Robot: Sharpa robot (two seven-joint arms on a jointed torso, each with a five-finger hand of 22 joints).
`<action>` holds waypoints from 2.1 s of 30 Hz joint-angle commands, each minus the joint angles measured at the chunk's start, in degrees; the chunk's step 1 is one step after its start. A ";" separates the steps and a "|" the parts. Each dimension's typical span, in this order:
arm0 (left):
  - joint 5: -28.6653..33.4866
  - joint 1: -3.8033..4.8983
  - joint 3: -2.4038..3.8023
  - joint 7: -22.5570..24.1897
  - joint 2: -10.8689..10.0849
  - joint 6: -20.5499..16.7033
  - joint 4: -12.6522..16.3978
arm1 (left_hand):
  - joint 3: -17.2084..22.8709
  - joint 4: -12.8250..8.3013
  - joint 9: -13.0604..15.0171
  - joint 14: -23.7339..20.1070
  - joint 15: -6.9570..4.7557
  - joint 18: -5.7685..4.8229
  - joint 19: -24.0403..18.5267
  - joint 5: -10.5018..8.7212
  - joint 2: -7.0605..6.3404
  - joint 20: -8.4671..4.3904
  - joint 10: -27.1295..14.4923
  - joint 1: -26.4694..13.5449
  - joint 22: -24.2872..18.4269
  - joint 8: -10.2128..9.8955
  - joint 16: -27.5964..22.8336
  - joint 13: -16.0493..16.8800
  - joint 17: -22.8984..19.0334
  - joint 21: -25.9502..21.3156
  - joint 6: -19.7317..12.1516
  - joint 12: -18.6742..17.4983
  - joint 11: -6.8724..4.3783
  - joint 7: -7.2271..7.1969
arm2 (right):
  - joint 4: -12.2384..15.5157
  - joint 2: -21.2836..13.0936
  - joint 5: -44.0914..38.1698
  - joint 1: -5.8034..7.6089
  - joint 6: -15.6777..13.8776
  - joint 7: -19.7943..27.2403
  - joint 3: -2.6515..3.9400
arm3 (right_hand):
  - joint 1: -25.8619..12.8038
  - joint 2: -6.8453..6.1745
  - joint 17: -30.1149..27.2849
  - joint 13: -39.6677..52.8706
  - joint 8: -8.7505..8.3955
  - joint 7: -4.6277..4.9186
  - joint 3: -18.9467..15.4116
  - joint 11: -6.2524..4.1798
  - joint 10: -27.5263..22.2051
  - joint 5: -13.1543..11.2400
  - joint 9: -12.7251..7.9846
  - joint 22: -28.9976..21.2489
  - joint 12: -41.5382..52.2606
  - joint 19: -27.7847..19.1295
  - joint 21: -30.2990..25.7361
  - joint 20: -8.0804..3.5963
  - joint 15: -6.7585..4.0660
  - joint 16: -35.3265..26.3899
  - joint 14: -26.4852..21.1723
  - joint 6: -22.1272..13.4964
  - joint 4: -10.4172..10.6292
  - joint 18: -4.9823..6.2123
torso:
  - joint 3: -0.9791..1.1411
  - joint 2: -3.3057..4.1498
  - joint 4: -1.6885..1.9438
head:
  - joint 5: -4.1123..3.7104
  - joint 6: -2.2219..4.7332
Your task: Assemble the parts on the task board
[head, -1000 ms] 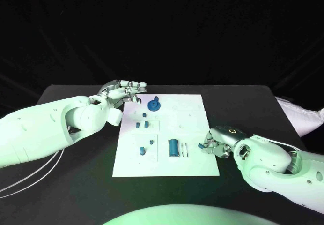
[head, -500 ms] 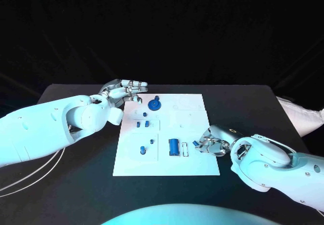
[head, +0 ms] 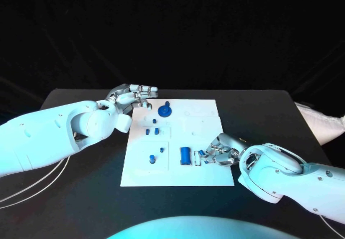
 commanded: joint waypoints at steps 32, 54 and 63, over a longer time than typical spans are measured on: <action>-0.30 0.03 0.04 0.03 0.18 1.33 0.25 | -0.22 -0.01 -0.01 -0.53 -0.02 0.68 -0.04 -0.14 0.63 0.43 -0.52 0.14 -0.05 0.31 0.12 -0.05 -0.05 -0.24 -0.33 0.29 -0.01 0.01 | -1.04 2.60 -0.44 0.00 3.08 -1.58 0.00 | -7.29 -1.49 5.49 1.66 -0.64 0.06 -6.62 0.09 0.90 7.42 0.80 0.40 1.32 0.25 0.45 0.03 -0.27 0.42 4.17 1.08 3.34 -1.10 | -0.01 0.02 -0.03 | 0.04 -0.10; -0.36 0.03 0.04 -0.03 0.14 1.39 0.14 | -0.22 -0.01 -0.01 -0.53 -0.02 0.68 -0.04 -0.14 0.63 0.43 -0.52 0.14 -0.05 0.31 0.12 -0.05 -0.05 -0.24 -0.33 0.29 -0.01 0.01 | -0.15 0.27 -3.34 -0.04 5.98 0.86 0.00 | -6.54 -2.05 5.15 2.03 -0.92 0.06 -13.57 0.13 0.59 -1.96 1.42 0.01 0.78 -0.05 0.02 0.08 -0.24 0.11 4.09 0.93 2.58 -1.00 | 0.06 -0.01 -0.12 | 0.14 0.00; -0.37 0.02 0.04 -0.07 0.31 1.43 0.04 | -0.22 -0.01 -0.01 -0.53 -0.02 0.68 -0.04 -0.14 0.63 0.43 -0.52 0.14 -0.05 0.31 0.12 -0.05 -0.05 -0.24 -0.33 0.29 -0.01 0.01 | -0.90 0.92 -4.14 -0.05 6.85 -0.02 0.00 | -4.52 -1.02 5.20 2.29 -0.93 0.06 -14.32 0.12 0.64 -2.81 1.61 0.07 0.98 -0.02 0.02 0.09 -0.24 0.12 4.10 0.96 1.84 -1.00 | 0.02 0.00 -0.01 | 0.10 0.04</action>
